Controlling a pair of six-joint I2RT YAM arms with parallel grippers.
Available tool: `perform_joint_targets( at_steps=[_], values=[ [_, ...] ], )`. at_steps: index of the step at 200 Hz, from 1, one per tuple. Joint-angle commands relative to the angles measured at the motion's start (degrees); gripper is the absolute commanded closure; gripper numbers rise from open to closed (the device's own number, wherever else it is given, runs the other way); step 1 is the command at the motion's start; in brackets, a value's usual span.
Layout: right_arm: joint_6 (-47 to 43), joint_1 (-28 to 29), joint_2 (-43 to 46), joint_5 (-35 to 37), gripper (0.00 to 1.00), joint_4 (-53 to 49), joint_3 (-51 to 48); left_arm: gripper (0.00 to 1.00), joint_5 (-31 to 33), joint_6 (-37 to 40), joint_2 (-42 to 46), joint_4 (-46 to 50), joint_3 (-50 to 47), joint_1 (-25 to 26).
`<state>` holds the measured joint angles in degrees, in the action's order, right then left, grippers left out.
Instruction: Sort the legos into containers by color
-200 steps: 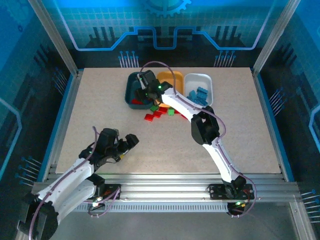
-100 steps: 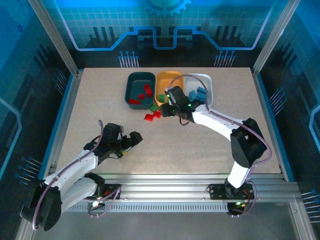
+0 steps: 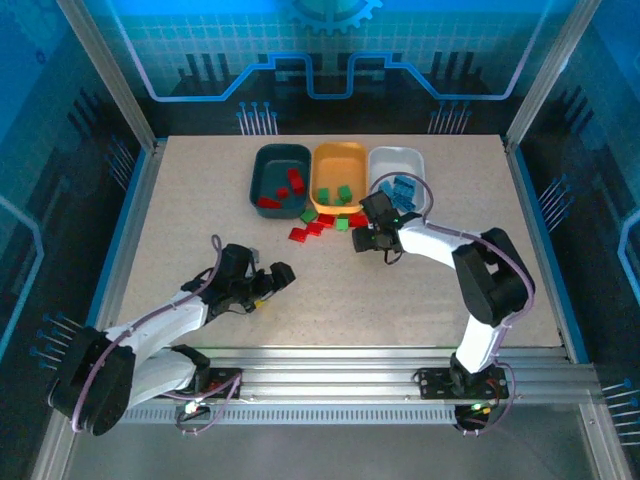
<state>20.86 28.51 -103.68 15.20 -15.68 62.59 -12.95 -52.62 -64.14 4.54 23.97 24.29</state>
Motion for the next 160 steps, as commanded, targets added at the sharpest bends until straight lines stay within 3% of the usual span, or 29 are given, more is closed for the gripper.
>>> perform_joint_targets(
  at_steps=[1,73,112,160],
  values=[
    [-1.1,-1.1,-4.1,-1.6,0.27,1.3,3.8,0.01,-1.4,-1.0,-1.6,-1.5,1.8,0.4],
    [-1.7,-0.8,-8.4,-0.7,0.37,1.3,7.3,0.01,-0.3,0.6,-0.7,0.1,2.2,0.7],
    [-2.3,-0.7,-9.0,-1.2,0.60,1.6,7.3,0.01,-1.2,0.9,-1.8,0.7,4.2,0.7],
    [-3.1,2.9,-4.2,-0.5,0.71,2.9,2.3,0.01,-0.8,1.6,-1.1,1.0,3.9,0.7]
  ],
)
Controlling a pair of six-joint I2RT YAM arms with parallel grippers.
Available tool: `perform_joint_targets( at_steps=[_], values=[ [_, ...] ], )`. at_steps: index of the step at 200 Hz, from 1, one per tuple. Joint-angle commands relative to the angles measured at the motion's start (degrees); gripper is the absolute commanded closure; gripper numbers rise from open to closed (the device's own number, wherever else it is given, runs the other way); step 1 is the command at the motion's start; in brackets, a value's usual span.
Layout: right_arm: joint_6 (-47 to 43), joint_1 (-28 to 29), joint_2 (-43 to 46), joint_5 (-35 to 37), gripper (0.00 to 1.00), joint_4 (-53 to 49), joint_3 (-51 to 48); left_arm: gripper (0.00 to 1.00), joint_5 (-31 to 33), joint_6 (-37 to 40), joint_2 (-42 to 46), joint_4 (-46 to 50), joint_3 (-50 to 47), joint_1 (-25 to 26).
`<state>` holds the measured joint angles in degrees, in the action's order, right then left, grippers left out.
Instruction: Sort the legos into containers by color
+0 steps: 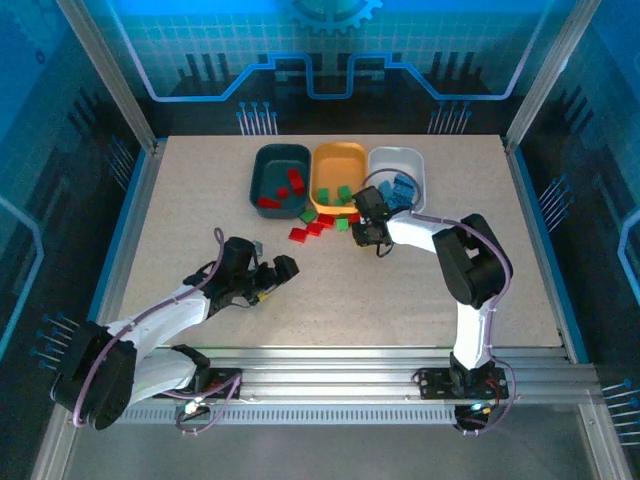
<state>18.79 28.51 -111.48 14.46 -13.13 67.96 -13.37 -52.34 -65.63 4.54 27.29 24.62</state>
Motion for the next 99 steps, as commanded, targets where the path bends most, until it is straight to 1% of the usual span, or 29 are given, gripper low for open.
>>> perform_joint_targets(
  at_steps=[1,17,31,38,57,78,99],
  values=[
    [-1.1,3.1,3.8,0.3,0.71,0.3,-3.1,0.01,-0.3,1.4,0.4,1.0,0.5,0.3],
    [-0.9,5.7,6.6,2.3,0.71,0.2,-5.2,0.01,-0.4,1.7,0.9,1.1,-0.3,0.3],
    [1.4,7.9,9.8,2.5,0.72,-0.9,-7.0,0.01,0.2,1.8,1.6,1.6,-1.1,0.3],
    [2.3,9.5,11.8,2.4,0.72,-1.3,-7.9,0.01,0.5,1.9,2.2,2.0,-1.4,0.2],
    [3.9,14.0,16.6,5.1,0.71,-2.8,-9.0,0.01,1.9,2.1,3.9,3.2,-2.5,-0.1],
    [5.3,17.6,19.2,4.0,0.71,-3.1,-7.4,0.01,4.2,1.8,5.9,3.5,-4.2,-0.9],
    [5.1,20.3,16.7,4.0,0.71,-3.5,-2.0,0.01,6.5,1.0,6.7,4.7,-4.7,-3.0]
  ],
)
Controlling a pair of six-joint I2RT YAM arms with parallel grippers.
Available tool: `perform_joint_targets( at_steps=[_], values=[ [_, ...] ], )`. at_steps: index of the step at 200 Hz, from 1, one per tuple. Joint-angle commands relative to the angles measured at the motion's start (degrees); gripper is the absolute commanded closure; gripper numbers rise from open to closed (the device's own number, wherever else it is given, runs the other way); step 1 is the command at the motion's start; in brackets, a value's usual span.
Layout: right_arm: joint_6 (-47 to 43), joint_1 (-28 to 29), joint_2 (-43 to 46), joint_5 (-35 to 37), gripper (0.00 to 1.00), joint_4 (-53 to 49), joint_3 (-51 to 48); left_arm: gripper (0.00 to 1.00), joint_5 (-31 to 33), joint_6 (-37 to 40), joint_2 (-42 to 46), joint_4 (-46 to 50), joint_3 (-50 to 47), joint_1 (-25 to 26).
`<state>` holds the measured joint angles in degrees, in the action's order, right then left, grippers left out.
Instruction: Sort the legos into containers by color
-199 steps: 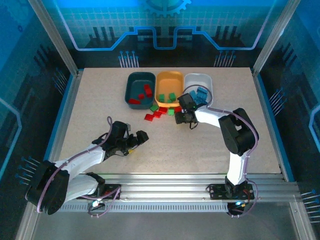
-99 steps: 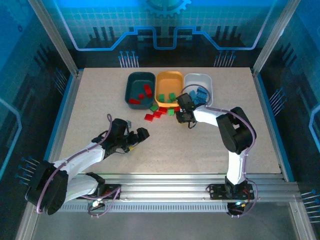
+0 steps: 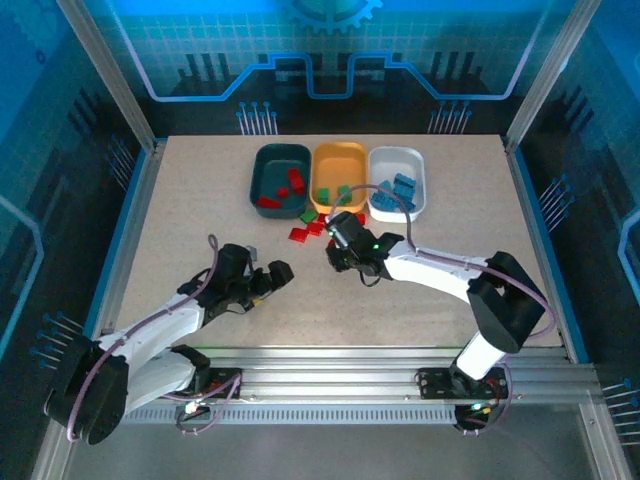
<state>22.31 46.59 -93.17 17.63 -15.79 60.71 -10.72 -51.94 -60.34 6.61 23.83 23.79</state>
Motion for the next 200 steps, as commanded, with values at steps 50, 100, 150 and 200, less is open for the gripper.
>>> perform_joint_targets(
  at_steps=[50,100,150,200],
  values=[
    [-2.6,2.6,-17.9,-1.0,0.71,-0.6,27.1,0.01,2.6,-1.2,1.0,6.0,-1.1,-8.8],
    [-3.6,-1.4,-34.3,-1.8,0.69,-3.9,48.5,0.01,-2.1,-0.6,3.3,8.1,-1.9,-11.8],
    [-4.9,-4.9,-45.0,-7.0,0.37,-15.6,68.7,0.01,-6.3,0.9,4.5,7.0,-1.4,-12.0],
    [-1.1,-3.3,-24.1,-2.4,0.33,-3.8,40.5,0.01,-5.0,6.2,2.0,5.4,1.2,-11.1]
  ],
)
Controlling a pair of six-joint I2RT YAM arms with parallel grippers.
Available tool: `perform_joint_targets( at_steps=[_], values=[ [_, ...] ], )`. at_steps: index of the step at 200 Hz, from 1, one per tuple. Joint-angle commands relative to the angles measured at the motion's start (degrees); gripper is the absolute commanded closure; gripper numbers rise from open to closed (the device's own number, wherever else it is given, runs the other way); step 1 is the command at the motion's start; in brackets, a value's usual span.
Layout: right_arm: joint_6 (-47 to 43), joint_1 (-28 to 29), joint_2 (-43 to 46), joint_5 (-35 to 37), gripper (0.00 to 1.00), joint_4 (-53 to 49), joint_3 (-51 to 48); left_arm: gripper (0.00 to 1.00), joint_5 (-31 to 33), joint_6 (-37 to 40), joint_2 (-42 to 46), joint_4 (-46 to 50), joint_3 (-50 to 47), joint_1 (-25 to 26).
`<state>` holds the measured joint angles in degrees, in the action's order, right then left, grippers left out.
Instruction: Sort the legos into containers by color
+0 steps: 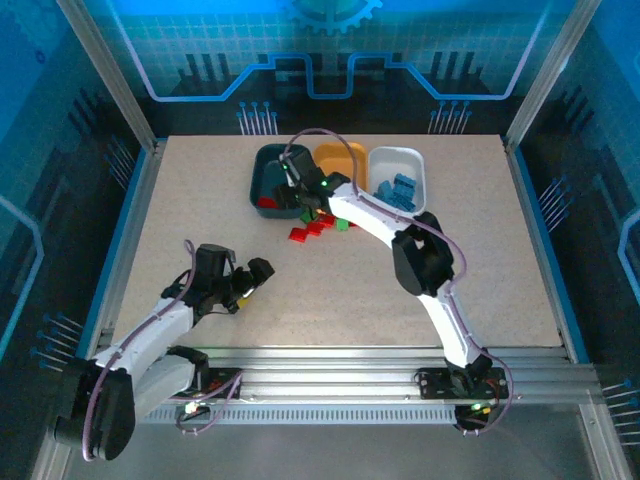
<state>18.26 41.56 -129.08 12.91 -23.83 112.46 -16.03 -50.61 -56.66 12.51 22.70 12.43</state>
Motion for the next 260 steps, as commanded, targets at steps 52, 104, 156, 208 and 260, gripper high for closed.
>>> perform_joint_targets(
  at_steps=[52,104,156,208,260],
  values=[
    [11.2,1.5,33.2,3.1,0.32,14.4,-47.5,0.04,18.7,19.9,-23.6,6.2,22.4,11.4],
    [11.3,-2.2,53.1,4.5,0.28,9.6,-65.3,0.08,25.4,30.2,-42.3,2.6,35.5,12.3],
    [11.6,-8.5,62.2,-0.3,0.27,10.1,-73.4,0.17,25.6,34.4,-51.1,2.4,43.8,12.2],
    [11.3,-9.0,64.2,-0.4,0.27,8.6,-73.0,0.18,23.2,35.0,-55.2,2.9,47.5,12.3],
    [10.7,-9.6,65.4,-0.4,0.27,7.8,-72.9,0.28,24.2,34.9,-57.3,2.7,48.3,12.4]
  ],
)
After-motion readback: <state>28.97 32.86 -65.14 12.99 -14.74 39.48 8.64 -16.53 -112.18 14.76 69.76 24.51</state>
